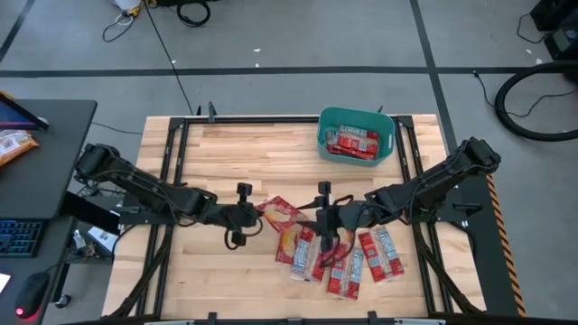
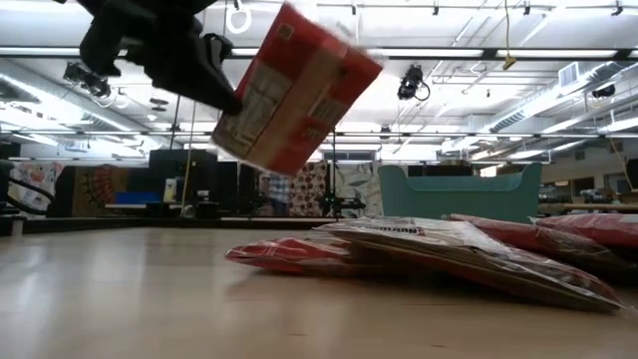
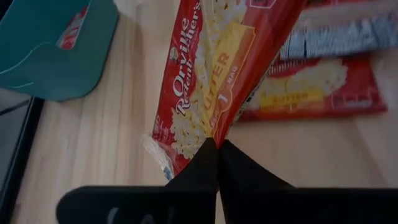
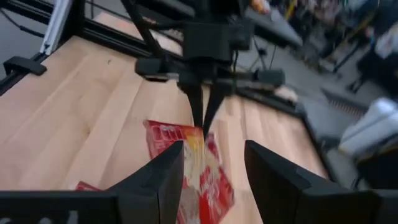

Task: Sort popcorn bags into baskets
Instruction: Put the red popcorn bag into the green bin

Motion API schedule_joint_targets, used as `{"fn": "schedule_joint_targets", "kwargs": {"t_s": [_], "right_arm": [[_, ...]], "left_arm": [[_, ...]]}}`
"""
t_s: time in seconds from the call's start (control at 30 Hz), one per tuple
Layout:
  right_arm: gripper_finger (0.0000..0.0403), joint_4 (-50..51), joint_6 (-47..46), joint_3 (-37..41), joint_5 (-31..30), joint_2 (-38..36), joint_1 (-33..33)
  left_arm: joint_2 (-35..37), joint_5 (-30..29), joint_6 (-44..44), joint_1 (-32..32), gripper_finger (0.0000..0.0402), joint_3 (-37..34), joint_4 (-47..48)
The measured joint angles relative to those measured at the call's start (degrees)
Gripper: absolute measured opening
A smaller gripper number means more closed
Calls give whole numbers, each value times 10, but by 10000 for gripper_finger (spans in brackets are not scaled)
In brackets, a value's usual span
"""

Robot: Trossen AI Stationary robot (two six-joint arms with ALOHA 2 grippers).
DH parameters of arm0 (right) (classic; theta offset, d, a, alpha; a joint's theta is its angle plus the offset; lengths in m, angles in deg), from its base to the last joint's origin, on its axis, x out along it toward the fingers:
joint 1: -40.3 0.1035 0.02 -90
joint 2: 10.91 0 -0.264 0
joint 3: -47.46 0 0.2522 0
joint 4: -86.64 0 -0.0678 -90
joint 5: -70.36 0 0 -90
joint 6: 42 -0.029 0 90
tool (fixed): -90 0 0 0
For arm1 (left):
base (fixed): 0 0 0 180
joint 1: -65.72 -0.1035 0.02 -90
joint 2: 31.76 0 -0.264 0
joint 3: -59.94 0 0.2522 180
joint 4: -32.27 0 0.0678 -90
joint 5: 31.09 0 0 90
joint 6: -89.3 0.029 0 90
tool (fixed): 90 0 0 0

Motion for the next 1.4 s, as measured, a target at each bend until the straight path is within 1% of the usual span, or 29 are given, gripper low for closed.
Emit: {"fn": "schedule_joint_targets", "kwargs": {"t_s": [0.1, 0.17, 0.3, 0.43, 0.6, 0.8, 1.0, 1.17, 1.27, 1.4], "right_arm": [[174, -8, 40, 0, 0, 0, 4], [174, -7, 50, 0, 0, 0, 4], [173, -8, 49, 0, 3, 0, 4], [173, -29, 40, 0, 43, 0, 5], [173, -27, 40, 0, 48, 0, 5], [173, -27, 40, 0, 53, 0, 5], [173, -36, 4, 0, 92, 0, 5], [173, -70, -1, 0, 122, 0, 5], [174, -85, -1, 0, 124, 0, 5], [174, -79, -1, 0, 120, 0, 3]], "left_arm": [[1, 22, -2, -6, 5, 0, -27], [1, 39, -3, -9, 5, 0, -46], [1, 55, -16, -22, 6, 0, -68], [1, 62, -28, -35, 6, 0, -70], [1, 116, -28, -41, 7, 0, -102], [1, 157, -26, -41, 8, 0, -146], [1, 162, -26, -50, 8, 0, -156], [1, 160, -25, -55, 8, 0, -158], [1, 160, -25, -55, 8, 0, -158], [1, 160, -25, -55, 8, 0, -157]]}}
